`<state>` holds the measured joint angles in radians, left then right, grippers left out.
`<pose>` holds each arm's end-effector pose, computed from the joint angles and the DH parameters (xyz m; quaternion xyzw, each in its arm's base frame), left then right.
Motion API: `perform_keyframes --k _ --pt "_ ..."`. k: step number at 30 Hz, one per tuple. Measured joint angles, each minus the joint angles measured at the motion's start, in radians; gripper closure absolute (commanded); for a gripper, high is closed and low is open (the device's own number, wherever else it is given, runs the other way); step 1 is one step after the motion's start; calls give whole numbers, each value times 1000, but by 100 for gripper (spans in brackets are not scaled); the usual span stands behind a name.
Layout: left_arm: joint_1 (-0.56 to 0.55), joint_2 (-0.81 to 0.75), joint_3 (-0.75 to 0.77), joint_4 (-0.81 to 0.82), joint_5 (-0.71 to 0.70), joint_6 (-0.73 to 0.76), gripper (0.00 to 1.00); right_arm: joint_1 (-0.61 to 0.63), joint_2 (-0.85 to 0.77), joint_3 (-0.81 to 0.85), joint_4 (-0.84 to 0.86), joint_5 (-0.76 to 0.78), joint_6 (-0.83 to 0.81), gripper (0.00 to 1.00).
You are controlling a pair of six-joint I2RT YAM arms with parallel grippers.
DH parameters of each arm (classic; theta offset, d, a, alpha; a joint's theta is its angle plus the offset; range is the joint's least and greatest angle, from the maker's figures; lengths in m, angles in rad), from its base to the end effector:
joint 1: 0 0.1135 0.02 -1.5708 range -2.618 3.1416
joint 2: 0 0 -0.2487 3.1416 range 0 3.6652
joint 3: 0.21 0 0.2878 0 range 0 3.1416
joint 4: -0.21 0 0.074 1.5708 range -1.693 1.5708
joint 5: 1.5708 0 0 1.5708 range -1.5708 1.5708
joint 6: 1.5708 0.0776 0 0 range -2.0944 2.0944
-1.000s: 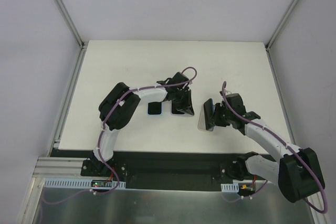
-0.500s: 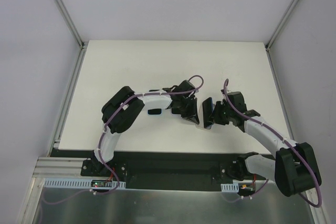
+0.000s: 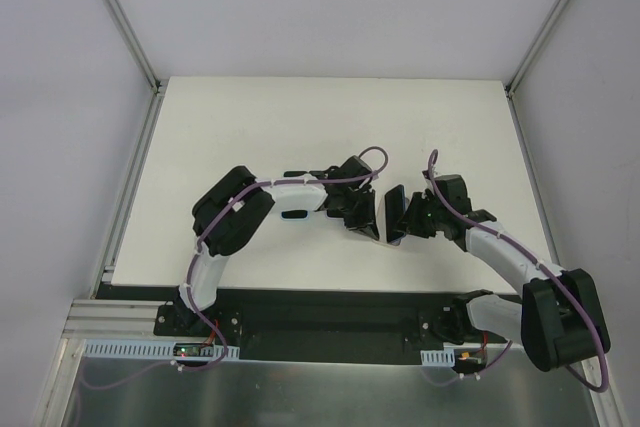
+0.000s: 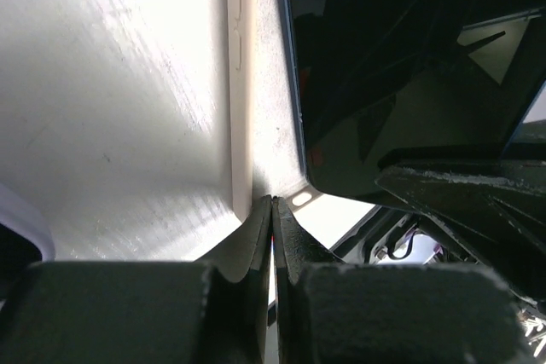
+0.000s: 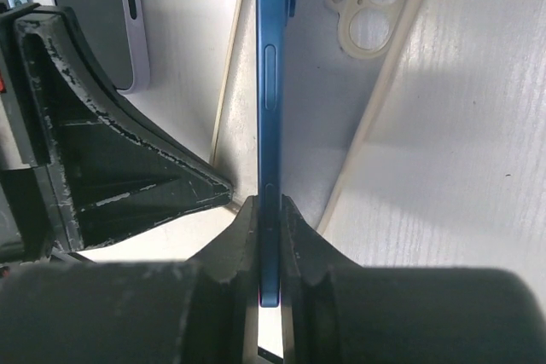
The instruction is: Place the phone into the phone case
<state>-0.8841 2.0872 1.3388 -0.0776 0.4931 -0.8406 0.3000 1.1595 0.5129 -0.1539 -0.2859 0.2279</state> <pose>0.2799 -0.3994 0.0775 0.1084 0.9011 -0.4159 0.0569 0.2656 0.1051 0.1132 -0.0865 0.9148 0.2245 0.3245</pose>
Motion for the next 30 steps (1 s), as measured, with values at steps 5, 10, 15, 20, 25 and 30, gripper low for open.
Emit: perform_keyframes --k 5,10,15,20,25,30 --pt "2 -38 -20 -15 -32 21 100 -2 -1 -2 2 -5 -8 99" --pt "2 -63 -20 -48 -71 48 100 -2 -1 -3 5 -8 -11 99" --pt "2 -64 -13 -100 -126 81 100 -3 -1 -3 5 -9 -14 99" --pt "2 -62 5 -134 -158 98 100 -4 -1 -6 11 -15 -15 99" --pt "1 -31 40 -145 -153 97 100 -8 3 -16 37 -31 -6 99" --pt "0 -11 56 -148 -142 93 100 -9 30 -22 77 -64 28 99"
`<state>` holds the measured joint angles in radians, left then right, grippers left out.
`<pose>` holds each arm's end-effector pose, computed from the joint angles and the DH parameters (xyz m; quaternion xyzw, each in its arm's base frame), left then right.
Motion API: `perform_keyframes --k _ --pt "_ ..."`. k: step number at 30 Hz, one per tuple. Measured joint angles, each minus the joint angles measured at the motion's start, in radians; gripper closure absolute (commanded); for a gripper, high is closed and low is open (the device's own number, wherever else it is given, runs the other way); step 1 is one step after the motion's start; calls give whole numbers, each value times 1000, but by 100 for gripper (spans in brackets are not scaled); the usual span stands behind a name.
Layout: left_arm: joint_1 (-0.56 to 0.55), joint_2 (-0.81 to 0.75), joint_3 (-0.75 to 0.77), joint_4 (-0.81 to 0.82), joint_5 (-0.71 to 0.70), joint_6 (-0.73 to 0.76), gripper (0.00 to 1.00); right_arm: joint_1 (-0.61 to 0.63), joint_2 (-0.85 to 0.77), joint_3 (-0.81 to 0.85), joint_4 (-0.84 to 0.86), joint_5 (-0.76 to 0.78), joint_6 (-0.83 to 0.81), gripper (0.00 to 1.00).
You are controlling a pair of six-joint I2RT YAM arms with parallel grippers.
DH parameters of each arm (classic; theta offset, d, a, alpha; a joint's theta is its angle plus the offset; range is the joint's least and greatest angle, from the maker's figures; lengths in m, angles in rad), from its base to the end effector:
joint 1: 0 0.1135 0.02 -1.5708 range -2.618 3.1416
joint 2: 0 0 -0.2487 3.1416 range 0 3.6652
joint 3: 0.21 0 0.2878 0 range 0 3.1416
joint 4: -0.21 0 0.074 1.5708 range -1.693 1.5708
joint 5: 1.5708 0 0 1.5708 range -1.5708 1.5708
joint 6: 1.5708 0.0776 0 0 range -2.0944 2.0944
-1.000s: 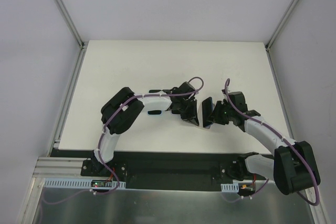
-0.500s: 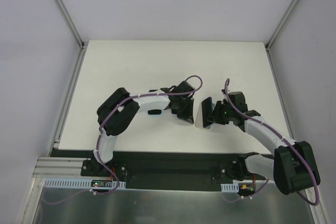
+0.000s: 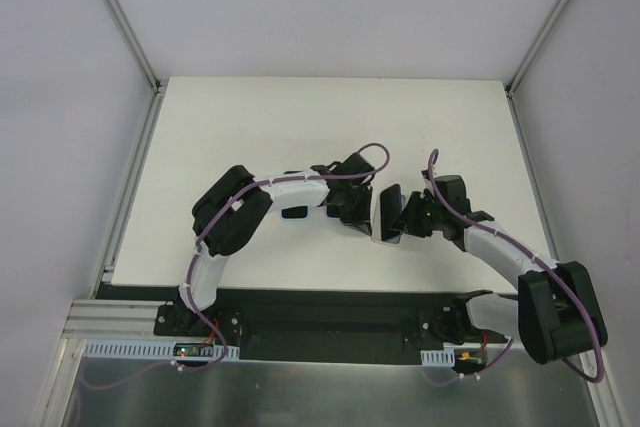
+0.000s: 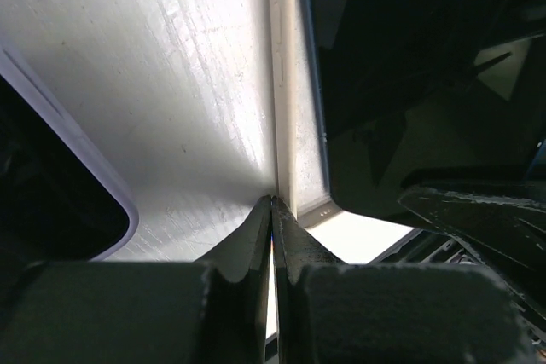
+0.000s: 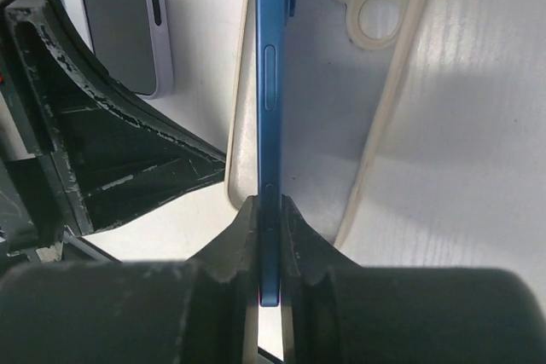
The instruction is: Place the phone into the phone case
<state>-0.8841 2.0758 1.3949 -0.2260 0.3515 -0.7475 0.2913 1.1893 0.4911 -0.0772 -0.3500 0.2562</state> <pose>0.2883 -0.3938 0.0849 0.1204 0.9248 -0.3470 0.0995 0.2668 0.1078 0.1065 -0.0833 0.9066 0.2576 0.3238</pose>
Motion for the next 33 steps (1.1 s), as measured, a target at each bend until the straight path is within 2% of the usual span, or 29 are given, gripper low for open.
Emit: perform_keyframes --k 22,28,33 --pt "2 25 28 -16 27 -22 100 -28 95 -74 249 -142 111 99" --pt "2 24 34 -30 11 -22 100 -33 113 -76 276 -156 118 86" --pt "2 23 34 -31 10 -19 93 -30 119 -74 266 -142 122 83"
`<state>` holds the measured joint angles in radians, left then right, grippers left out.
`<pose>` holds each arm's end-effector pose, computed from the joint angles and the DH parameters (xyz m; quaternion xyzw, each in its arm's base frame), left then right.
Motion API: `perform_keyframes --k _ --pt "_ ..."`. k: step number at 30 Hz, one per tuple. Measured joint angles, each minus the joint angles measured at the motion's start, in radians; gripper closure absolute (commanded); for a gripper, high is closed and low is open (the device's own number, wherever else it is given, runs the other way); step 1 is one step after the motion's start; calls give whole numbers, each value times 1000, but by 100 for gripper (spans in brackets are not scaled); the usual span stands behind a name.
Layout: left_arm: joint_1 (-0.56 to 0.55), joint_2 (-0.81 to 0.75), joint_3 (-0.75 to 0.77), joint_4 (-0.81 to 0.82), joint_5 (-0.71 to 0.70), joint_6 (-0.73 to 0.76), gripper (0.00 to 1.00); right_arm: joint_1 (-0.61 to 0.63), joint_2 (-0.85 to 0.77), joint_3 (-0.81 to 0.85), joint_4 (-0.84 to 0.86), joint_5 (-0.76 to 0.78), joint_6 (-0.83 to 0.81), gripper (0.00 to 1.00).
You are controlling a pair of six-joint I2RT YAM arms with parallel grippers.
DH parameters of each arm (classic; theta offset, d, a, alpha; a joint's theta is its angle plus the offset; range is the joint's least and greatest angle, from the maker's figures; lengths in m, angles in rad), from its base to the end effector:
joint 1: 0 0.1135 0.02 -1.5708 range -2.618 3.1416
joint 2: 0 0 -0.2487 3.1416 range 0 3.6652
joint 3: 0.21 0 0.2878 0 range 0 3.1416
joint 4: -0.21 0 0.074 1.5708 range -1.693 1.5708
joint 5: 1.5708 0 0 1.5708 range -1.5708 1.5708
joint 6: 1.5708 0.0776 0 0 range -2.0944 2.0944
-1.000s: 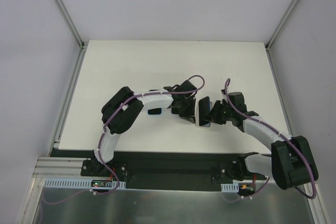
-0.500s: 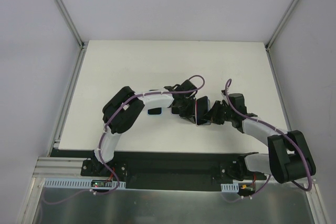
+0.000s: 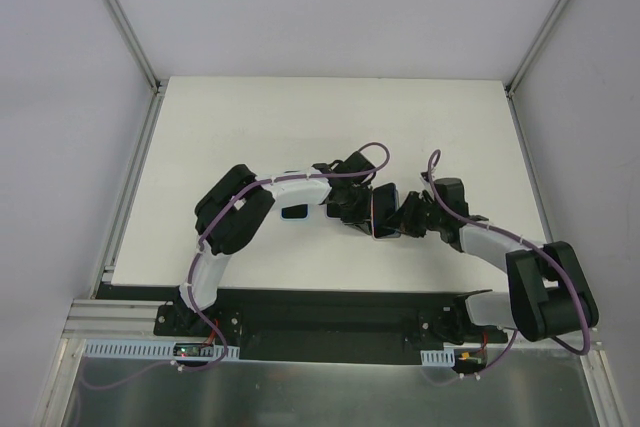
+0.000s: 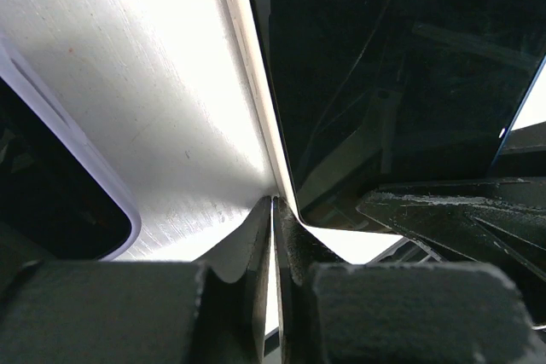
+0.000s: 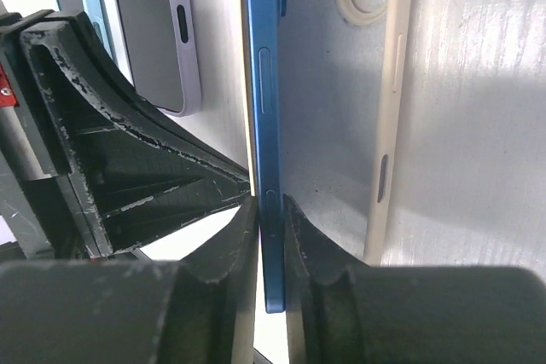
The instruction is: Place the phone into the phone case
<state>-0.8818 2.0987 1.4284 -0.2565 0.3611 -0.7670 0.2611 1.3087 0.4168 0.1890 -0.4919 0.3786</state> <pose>0.2911 -0.3965 0.0833 0.1103 0.9284 -0.3442 0.0863 0.2684 0.1097 0.0803 -0.0505 0.8845 0.3379 0.3177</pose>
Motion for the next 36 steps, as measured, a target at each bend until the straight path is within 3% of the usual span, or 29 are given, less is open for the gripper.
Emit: perform_keyframes --k 7,12,19,25,28,36 --pt "7 -8 0 -5 -4 5 81 13 -16 43 -125 63 -23 71" --pt "28 -10 13 6 -4 5 73 19 -71 81 -302 140 -75 55" --pt "50 -10 123 13 -2 25 67 19 -124 175 -501 249 -137 50" --pt "52 5 167 26 6 29 66 13 -117 232 -572 302 -187 63" --pt "52 30 170 28 6 31 64 2 -63 273 -573 305 -209 74" --pt "53 69 170 23 5 47 61 -21 79 303 -530 276 -242 83"
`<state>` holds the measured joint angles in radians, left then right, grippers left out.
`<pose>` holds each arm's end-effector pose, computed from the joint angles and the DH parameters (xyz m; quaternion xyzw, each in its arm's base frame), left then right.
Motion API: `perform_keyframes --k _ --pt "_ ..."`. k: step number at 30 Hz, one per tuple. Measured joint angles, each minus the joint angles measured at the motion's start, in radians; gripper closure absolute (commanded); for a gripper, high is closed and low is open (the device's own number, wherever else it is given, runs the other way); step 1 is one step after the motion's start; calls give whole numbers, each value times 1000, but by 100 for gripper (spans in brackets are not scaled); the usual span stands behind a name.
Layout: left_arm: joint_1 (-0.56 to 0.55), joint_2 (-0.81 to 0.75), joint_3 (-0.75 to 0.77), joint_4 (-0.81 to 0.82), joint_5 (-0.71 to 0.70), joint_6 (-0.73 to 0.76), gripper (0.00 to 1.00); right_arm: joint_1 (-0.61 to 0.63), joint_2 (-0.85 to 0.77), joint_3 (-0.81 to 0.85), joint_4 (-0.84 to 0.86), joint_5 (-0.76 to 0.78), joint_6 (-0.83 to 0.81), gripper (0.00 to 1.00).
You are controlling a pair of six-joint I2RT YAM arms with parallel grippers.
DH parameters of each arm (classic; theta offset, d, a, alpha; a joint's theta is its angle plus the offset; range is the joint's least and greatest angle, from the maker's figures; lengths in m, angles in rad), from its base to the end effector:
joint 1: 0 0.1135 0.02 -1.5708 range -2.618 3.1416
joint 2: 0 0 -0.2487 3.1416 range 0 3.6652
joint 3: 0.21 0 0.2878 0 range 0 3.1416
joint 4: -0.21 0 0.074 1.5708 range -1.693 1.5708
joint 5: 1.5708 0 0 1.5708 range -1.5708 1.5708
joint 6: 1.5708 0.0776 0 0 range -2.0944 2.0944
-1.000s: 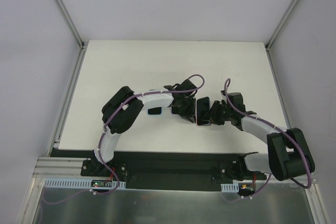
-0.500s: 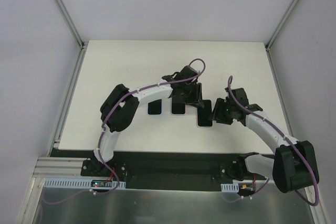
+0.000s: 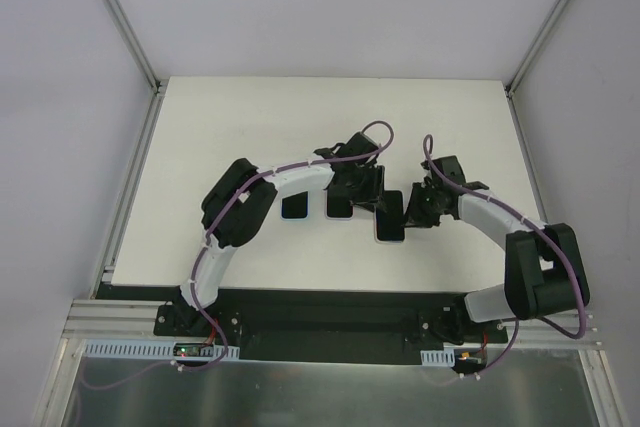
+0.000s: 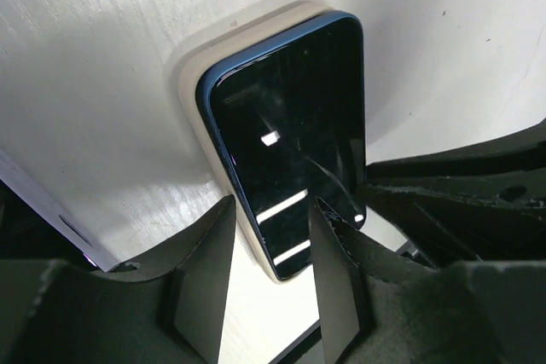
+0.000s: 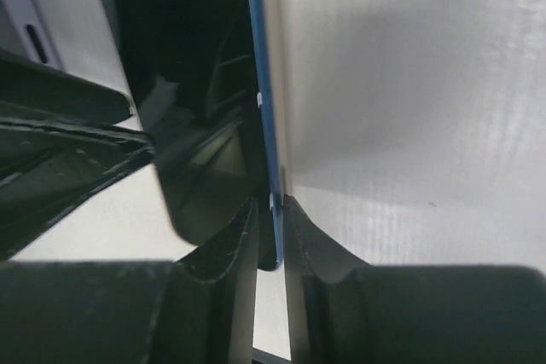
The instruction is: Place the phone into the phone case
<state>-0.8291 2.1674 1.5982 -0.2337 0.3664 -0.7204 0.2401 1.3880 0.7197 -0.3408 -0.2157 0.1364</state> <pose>0.3381 -0.4102 0.1127 0.1177 0.9066 -0.3784 0.1450 0.2998 0.0905 0.1039 -0.0793 0.9524 0.1532 0.2513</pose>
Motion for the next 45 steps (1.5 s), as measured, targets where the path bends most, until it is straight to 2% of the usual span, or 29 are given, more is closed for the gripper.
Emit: perform_keyframes --k 4,8,16,22,25,31,36,45 --pt "2 11 0 0 8 2 61 -3 41 8 22 -48 -3 88" --pt "8 18 0 1 18 5 66 -12 48 8 31 -68 -4 85" --pt "15 37 0 -3 31 12 76 -26 63 -8 84 -111 2 54" --pt "15 37 -2 -3 31 15 87 -70 62 -13 85 -117 0 39" --pt "19 37 -3 -3 36 15 90 -80 63 -13 88 -132 -7 35" --pt "19 38 -4 -3 45 14 91 -86 114 -3 152 -246 -10 33" --pt "24 38 -4 -7 52 13 96 -116 146 -11 218 -349 14 33" --pt "47 37 -21 8 103 -2 99 -198 178 -101 435 -539 137 35"
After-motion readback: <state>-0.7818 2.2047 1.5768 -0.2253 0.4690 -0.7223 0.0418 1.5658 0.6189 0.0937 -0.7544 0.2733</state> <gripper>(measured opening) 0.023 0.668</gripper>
